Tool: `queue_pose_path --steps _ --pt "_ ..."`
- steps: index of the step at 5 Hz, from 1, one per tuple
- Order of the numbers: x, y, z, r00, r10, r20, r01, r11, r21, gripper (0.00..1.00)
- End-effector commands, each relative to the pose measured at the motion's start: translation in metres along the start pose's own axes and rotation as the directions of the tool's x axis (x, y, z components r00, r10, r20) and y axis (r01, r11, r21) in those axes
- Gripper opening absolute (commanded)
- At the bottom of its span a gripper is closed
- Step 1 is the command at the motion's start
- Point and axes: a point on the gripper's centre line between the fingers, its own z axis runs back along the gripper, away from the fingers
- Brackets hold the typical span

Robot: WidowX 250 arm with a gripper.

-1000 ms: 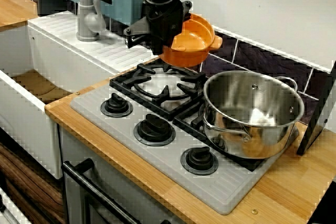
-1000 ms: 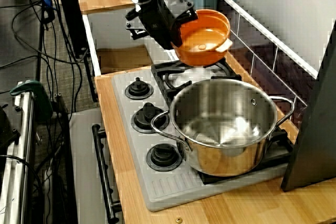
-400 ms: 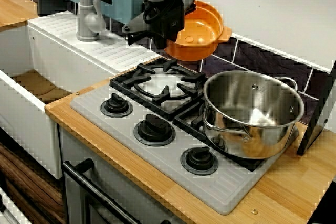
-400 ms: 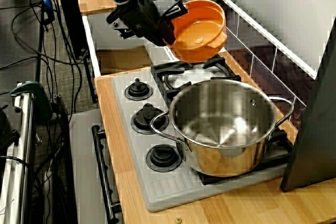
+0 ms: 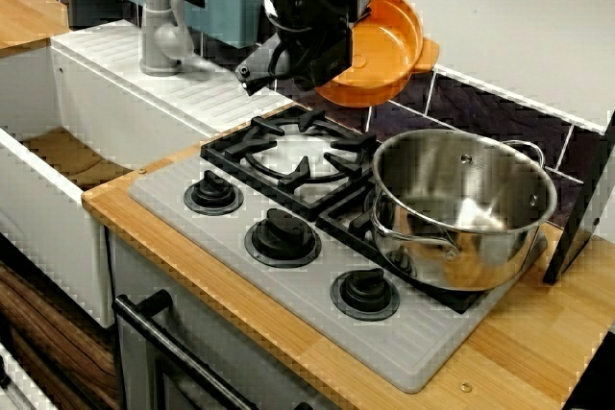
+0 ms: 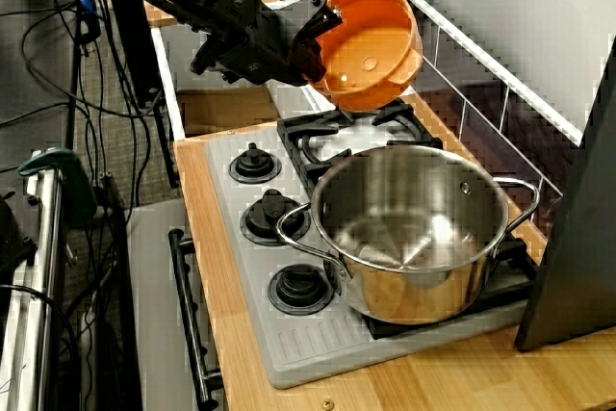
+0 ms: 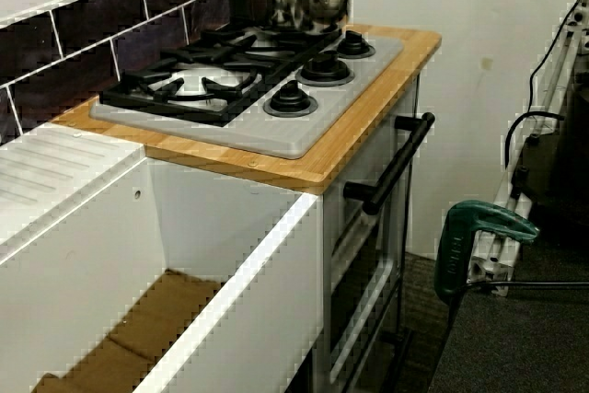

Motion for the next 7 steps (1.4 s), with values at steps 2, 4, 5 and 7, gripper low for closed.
queue_pose_path --steps 2,4,5,7 --pt "-0.019 0.002 -0.005 0.989 0.043 0.140 -0.026 0.992 -0.119 0.00" --pt "-0.039 -0.002 -0.033 0.973 0.077 0.219 -0.027 0.975 -0.222 0.00" --pt "-0.038 -0.006 -0.045 0.970 0.079 0.229 -0.019 0.967 -0.253 0.00" --pt "-0.037 -0.016 -0.065 0.955 0.075 0.286 0.023 0.945 -0.326 0.00"
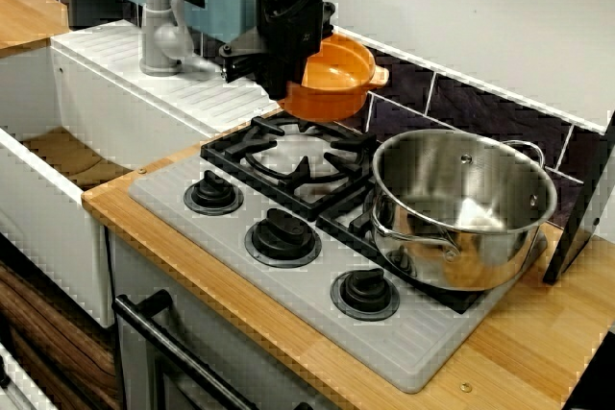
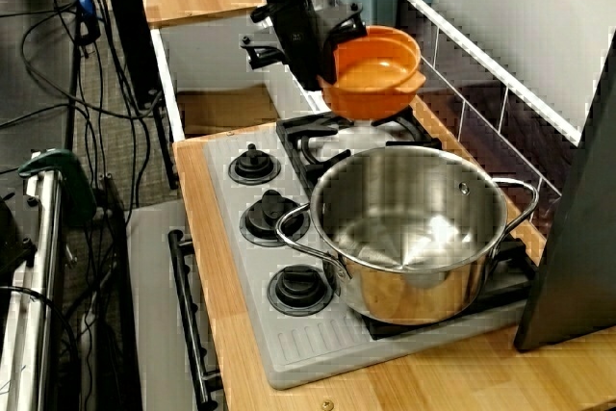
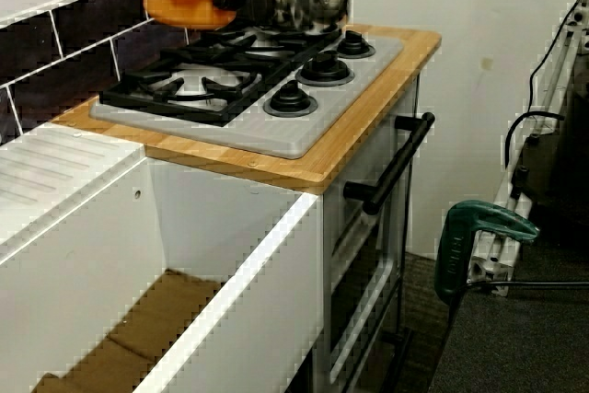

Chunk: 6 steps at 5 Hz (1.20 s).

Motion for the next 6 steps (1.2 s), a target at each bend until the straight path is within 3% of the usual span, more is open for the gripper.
queue_pose_path --steps 1,2,6 --pt "-0.016 0.002 -0.005 0.999 0.013 0.039 -0.011 0.999 -0.051 0.00" --pt "-0.022 -0.002 -0.013 0.998 0.024 0.055 -0.018 0.993 -0.114 0.00" --pt "-0.014 -0.022 -0.011 0.996 -0.019 0.086 0.029 0.992 -0.121 0.00"
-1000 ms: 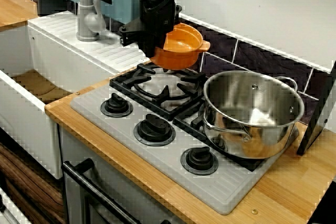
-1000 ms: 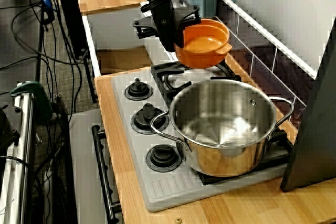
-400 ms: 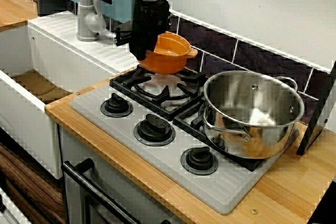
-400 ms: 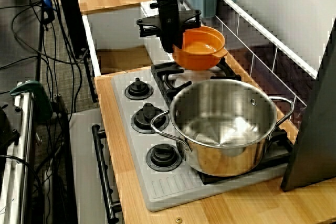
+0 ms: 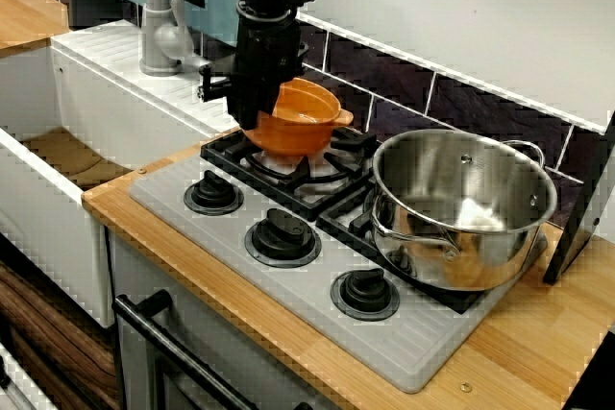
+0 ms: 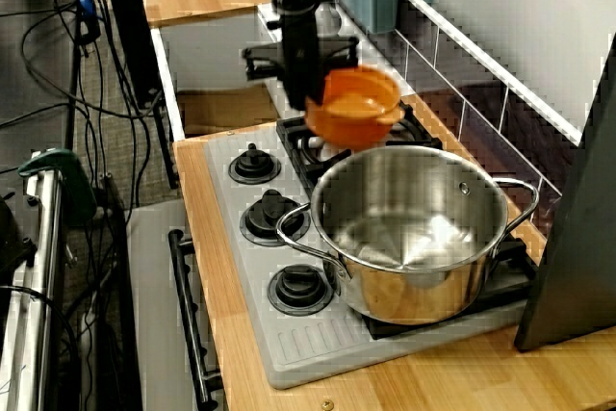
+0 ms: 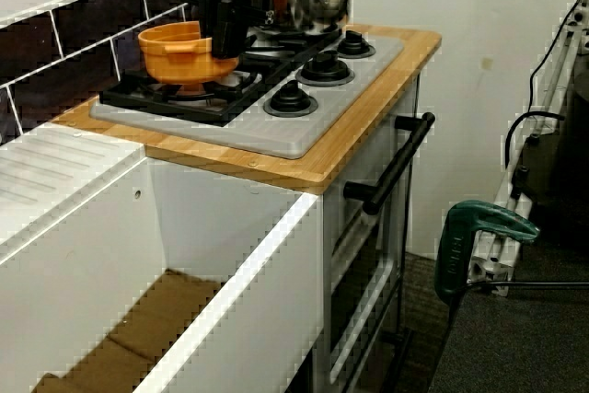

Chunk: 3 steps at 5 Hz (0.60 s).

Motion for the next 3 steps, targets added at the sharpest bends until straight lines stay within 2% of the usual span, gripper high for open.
queue_pose_path --steps 1,2,3 --pt "-0.0004 -0.0057 0.0207 1.000 -0.017 0.008 0.016 0.997 0.073 0.00" --pt "-0.0005 -0.0060 0.0210 1.000 0.000 0.020 -0.002 0.997 0.074 1.00" --pt "-0.0019 -0.0050 0.0241 0.999 0.011 0.031 -0.013 0.997 0.078 1.00"
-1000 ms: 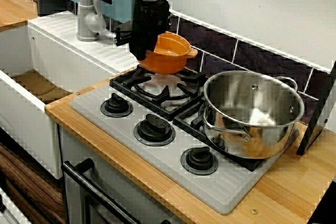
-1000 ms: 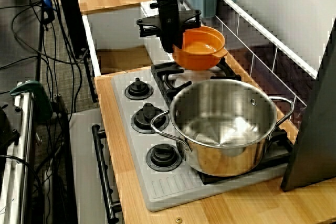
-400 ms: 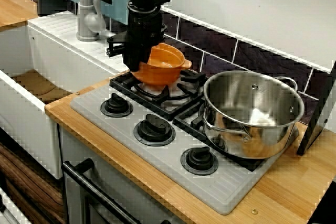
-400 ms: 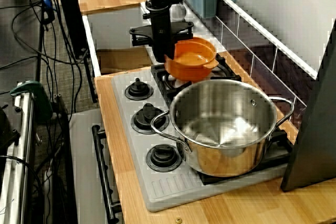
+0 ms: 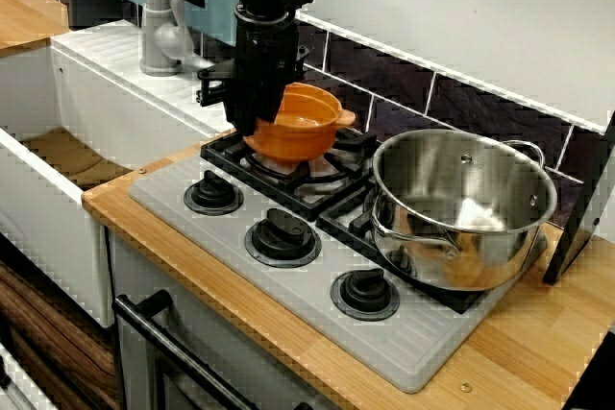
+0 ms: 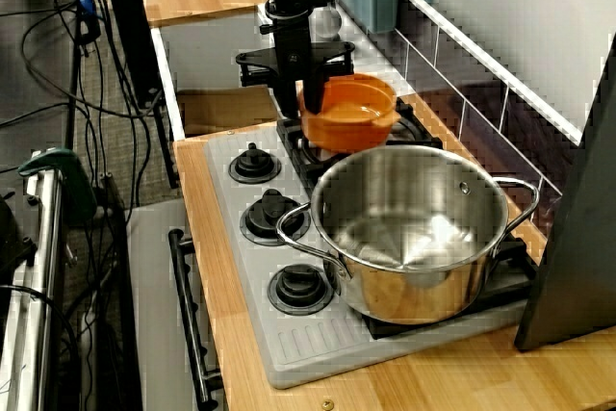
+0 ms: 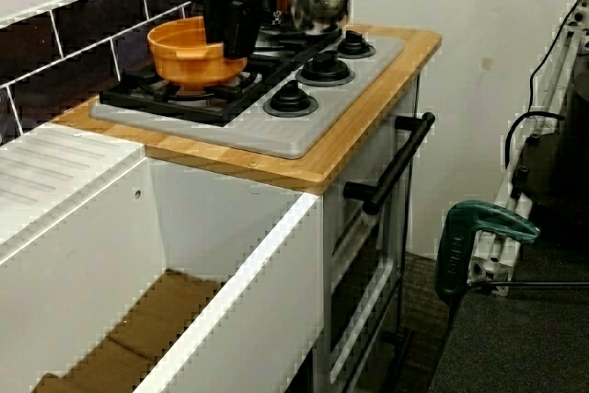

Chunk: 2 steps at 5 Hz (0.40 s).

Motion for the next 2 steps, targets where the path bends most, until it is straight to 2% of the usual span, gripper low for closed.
queue_pose_path --steps 1,2 --pt "-0.012 0.000 0.035 0.999 0.036 0.013 -0.037 0.996 0.082 1.00" --pt "-0.013 0.002 0.051 0.998 0.057 0.040 -0.060 0.995 0.080 1.00"
